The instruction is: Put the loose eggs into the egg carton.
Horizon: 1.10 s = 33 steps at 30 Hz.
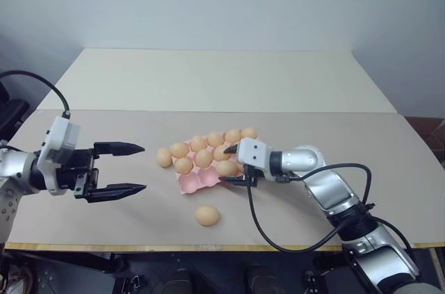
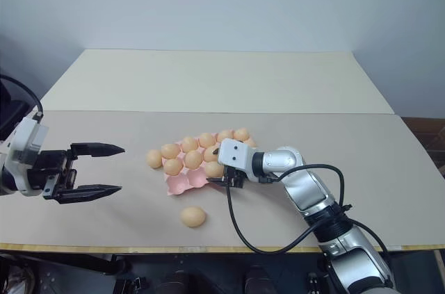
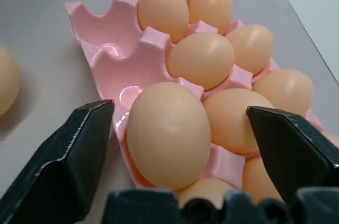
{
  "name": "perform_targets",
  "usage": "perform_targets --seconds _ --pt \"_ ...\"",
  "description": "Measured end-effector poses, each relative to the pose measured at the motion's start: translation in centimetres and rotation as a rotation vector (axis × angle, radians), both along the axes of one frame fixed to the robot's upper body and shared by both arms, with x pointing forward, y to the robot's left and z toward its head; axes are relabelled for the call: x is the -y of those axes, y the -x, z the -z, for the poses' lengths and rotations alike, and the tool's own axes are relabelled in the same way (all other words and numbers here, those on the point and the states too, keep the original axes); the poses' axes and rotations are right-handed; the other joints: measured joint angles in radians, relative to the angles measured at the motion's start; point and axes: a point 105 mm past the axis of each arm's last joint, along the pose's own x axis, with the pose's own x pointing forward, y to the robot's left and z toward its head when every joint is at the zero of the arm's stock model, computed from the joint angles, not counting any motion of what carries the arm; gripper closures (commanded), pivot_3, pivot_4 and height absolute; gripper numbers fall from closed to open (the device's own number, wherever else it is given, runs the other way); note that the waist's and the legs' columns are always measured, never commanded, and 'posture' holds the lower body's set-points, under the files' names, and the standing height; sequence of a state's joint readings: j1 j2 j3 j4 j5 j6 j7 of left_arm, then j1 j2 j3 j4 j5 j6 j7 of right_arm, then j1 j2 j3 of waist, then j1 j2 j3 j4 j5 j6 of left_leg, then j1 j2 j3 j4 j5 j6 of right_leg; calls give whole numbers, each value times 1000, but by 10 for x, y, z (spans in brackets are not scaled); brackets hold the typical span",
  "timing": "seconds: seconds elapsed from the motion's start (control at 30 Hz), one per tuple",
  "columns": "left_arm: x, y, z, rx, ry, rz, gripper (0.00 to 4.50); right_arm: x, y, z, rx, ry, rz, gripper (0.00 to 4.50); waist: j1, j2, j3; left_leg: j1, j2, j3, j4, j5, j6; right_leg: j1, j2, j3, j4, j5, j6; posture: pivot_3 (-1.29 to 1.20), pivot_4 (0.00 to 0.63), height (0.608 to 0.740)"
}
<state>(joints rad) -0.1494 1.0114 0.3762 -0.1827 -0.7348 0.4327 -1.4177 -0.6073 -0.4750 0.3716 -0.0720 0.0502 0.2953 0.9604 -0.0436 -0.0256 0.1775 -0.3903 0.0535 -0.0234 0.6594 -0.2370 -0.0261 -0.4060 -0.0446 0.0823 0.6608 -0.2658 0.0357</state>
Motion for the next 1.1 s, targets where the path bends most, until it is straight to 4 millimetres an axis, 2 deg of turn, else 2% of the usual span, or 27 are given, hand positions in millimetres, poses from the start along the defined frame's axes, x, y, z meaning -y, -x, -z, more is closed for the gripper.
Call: perform_targets --seconds 0.1,0.17,0.23,0.37,0.47,0.6,0.73,1.1 --pt "0 0 0 1 -1 4 0 8 9 -19 -6 -54 -30 53 3 0 0 -1 0 0 0 0 0 0 0 0 0 0 0 0 150 740" --pt "-1 1 -1 9 -2 8 0 23 17 -42 6 -103 -45 53 7 0 0 -1 0 0 0 0 0 1 0 -1 -1 0 0 0 150 740" --pt "-6 0 -2 16 -4 -3 0 42 30 -54 -26 -132 -62 53 11 0 0 -1 0 -1 0 0 0 1 0 -1 -2 0 0 0 150 740" --pt "-19 -1 -5 25 -18 -29 0 83 47 -63 -91 -141 -48 53 9 0 0 0 0 0 0 0 0 2 0 -1 -2 0 0 0 150 740" --pt "-21 0 -5 25 -28 -25 0 114 62 -64 -157 -116 -48 53 5 0 0 0 0 0 0 0 0 2 0 -1 -3 0 0 0 150 740" --pt "-28 0 -4 17 -36 -46 0 150 67 -73 -169 -82 18 53 -2 0 0 1 0 0 0 0 0 2 0 -1 -3 0 0 0 150 740" --pt "-28 0 -4 17 -38 -46 0 154 68 -72 -167 -81 25 53 -5 0 0 1 0 1 0 0 0 2 0 0 -1 0 0 0 150 740" --pt "-28 1 -4 19 -41 -45 0 147 66 -76 -151 -104 12 53 0 0 0 0 0 1 0 0 0 2 0 0 -3 0 0 0 150 740"
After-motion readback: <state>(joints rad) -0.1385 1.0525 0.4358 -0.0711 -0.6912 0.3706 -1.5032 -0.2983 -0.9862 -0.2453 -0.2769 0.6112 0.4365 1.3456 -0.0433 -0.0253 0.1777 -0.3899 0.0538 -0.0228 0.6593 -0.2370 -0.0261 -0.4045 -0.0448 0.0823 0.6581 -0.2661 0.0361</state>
